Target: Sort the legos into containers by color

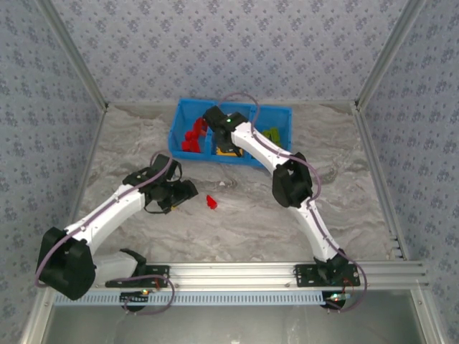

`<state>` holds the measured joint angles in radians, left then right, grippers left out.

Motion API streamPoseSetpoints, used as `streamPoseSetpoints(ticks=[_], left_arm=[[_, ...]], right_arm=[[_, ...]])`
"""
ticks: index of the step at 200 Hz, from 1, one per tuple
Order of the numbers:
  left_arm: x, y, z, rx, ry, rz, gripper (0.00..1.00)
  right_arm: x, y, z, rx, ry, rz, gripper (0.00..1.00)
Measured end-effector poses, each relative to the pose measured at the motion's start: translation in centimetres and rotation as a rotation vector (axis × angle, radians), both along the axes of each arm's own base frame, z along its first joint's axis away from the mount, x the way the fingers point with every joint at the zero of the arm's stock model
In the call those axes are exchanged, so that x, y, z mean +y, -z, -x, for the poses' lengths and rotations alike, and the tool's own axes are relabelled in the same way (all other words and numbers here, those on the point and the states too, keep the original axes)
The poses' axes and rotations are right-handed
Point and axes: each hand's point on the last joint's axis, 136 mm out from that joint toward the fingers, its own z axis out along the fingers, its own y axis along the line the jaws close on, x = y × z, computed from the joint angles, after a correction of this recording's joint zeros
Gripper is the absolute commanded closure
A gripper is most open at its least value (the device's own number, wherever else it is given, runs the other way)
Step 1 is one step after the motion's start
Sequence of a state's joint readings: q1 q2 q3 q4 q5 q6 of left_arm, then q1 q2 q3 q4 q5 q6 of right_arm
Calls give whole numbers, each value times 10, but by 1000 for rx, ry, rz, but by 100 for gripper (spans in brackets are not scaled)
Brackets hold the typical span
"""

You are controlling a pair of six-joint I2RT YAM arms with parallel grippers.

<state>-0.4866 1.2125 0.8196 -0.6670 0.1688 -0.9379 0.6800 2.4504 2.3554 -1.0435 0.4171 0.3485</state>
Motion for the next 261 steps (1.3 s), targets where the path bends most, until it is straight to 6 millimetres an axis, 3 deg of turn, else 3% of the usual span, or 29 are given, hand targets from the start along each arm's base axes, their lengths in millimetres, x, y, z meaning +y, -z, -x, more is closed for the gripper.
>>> streamPoseSetpoints(ticks=[38,69,99,120,199,218,231,245,261], left_arm=[[-1,0,-2,-7,1,3,26],[-1,-1,-2,-8,2,5,25],[-3,-1,-1,-3,5,12,24],[-8,3,-4,19,9,23,23],[-56,33,-25,178,-23,92,22],[-73,37,-26,225,-10,75,22],[-85,37,-25,248,5,65,23],[-92,37,-21,268,19,52,23],[-93,41,-16,296,21,27,26]], right_arm=[[-1,-10,-46,-114,12,-22,68],[-7,-7,-71,-177,2,13,72],[-9,15,-76,-176,-10,75,71],[-8,29,-77,-164,-25,102,60],[0,25,-74,-177,-28,91,38],[6,8,-73,-200,-43,77,31],[10,-17,-71,-235,-50,53,29],[17,-56,-68,-292,-55,8,29],[21,-115,-57,-372,-57,-71,29]])
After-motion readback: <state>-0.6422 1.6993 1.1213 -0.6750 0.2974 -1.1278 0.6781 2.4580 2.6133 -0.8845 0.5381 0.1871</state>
